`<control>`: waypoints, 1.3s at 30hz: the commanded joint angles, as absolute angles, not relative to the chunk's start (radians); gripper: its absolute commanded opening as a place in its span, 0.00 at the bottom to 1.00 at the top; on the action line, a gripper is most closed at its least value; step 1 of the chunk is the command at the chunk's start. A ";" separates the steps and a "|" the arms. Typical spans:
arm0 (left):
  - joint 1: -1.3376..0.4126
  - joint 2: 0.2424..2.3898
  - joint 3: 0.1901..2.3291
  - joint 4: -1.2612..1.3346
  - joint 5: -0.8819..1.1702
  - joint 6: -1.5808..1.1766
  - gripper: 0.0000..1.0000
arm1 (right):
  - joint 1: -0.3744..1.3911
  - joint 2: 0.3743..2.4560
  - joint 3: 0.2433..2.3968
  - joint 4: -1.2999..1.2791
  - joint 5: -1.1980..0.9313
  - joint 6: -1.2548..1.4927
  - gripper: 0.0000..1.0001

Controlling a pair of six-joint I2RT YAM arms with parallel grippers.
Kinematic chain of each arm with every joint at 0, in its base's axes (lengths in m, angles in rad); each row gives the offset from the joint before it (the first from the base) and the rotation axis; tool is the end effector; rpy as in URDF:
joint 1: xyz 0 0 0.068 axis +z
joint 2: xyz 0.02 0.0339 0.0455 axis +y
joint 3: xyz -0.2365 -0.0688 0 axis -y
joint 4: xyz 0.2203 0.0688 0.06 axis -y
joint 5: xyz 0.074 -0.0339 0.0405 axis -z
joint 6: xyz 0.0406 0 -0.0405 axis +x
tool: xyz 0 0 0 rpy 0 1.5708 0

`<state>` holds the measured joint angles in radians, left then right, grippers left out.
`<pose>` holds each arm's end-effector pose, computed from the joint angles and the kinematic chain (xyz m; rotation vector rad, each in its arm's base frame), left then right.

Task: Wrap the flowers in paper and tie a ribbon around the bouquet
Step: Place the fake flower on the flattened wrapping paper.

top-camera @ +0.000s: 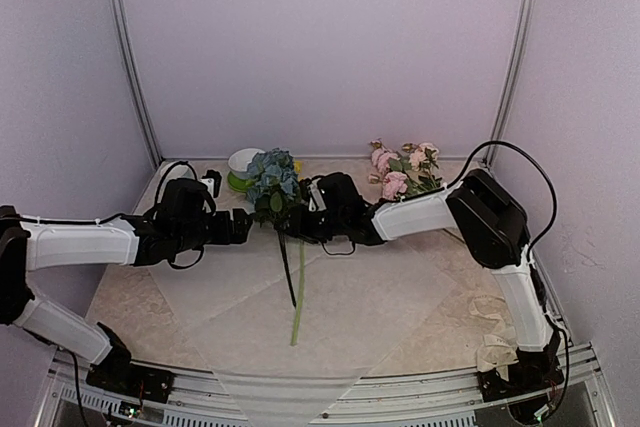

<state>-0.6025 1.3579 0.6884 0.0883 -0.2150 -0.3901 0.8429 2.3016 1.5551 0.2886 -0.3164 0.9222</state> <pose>0.2315 -0.1487 0.1926 0.1036 2.1548 -0.3490 0.3108 0.3677 0.1343 -0.1374 2.3167 1.3435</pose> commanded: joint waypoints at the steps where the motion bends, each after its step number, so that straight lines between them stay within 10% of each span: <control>1: -0.594 1.347 0.684 0.094 -0.226 -0.373 0.98 | 0.855 2.242 1.574 0.222 -0.267 0.814 0.45; 15: -0.585 1.399 0.687 0.094 -0.231 -0.343 0.98 | 0.522 1.666 1.223 -0.030 -0.098 0.469 0.53; 26: -0.589 1.408 0.711 0.067 -0.233 -0.350 0.98 | 0.137 1.913 1.400 -0.532 -0.036 0.191 0.75; 39: -0.604 1.425 0.742 0.029 -0.259 -0.364 0.98 | 0.098 2.100 1.638 -0.617 0.115 0.009 0.34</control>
<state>-0.5972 1.4059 0.7109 0.0505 -0.2398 -0.3580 0.1070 2.0949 1.5860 -0.5720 0.0517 0.0803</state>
